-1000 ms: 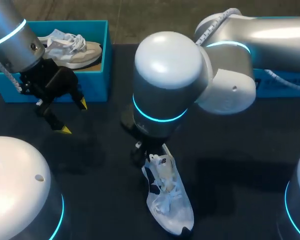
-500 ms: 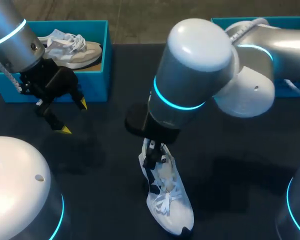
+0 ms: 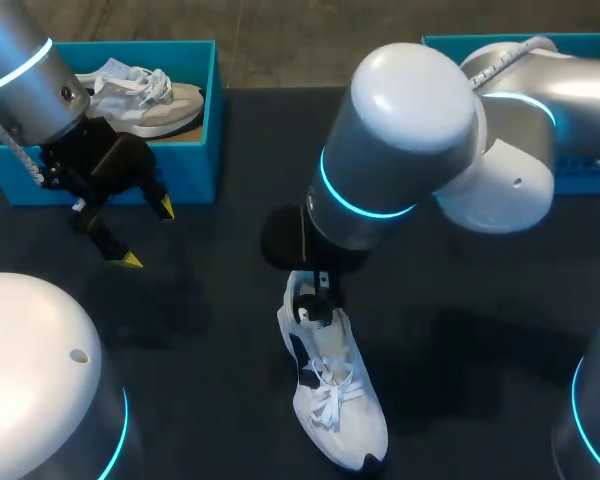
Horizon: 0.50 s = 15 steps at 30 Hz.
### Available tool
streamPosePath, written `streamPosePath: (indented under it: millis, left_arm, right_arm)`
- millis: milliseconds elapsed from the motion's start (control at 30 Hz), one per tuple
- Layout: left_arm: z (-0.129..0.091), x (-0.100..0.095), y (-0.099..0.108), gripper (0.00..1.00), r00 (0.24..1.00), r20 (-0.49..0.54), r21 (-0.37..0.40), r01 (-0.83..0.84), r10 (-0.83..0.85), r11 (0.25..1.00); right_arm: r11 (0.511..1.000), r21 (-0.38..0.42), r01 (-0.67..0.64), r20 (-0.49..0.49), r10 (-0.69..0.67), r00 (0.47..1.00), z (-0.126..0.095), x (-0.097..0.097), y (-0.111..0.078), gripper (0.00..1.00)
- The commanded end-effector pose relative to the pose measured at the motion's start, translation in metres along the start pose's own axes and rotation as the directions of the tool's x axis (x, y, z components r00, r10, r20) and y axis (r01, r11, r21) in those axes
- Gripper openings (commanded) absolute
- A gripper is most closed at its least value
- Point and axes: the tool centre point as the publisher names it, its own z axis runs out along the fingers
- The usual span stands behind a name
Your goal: Take the shoe out of the shoebox, open the shoe tongue, remove and reinsert the insole, then place the shoe into the shoebox
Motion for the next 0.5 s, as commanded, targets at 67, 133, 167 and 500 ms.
streamPosePath:
  millis: [67, 133, 167, 500]
  left_arm:
    - [0.0, 0.001, 0.0, 1.0, 1.0, 0.0, -0.002, 0.0, 0.0, 1.0]
    - [0.0, 0.001, 0.0, 1.0, 1.0, 0.0, -0.002, 0.0, 0.0, 1.0]
    - [0.0, 0.001, 0.0, 1.0, 1.0, 0.0, -0.002, 0.0, 0.0, 1.0]
    - [0.0, 0.001, 0.0, 1.0, 1.0, 0.0, -0.002, 0.0, 0.0, 1.0]
  right_arm:
    - [0.999, 0.018, 0.035, 0.03, -0.035, 0.999, 0.011, -0.007, 0.011, 1.0]
    - [0.998, 0.022, 0.062, 0.039, -0.063, 0.997, 0.016, -0.011, 0.012, 1.0]
    - [0.997, 0.027, 0.073, 0.039, -0.074, 0.996, 0.019, -0.013, 0.013, 1.0]
    - [0.984, 0.06, 0.165, -0.005, -0.165, 0.986, 0.047, -0.035, 0.014, 1.0]
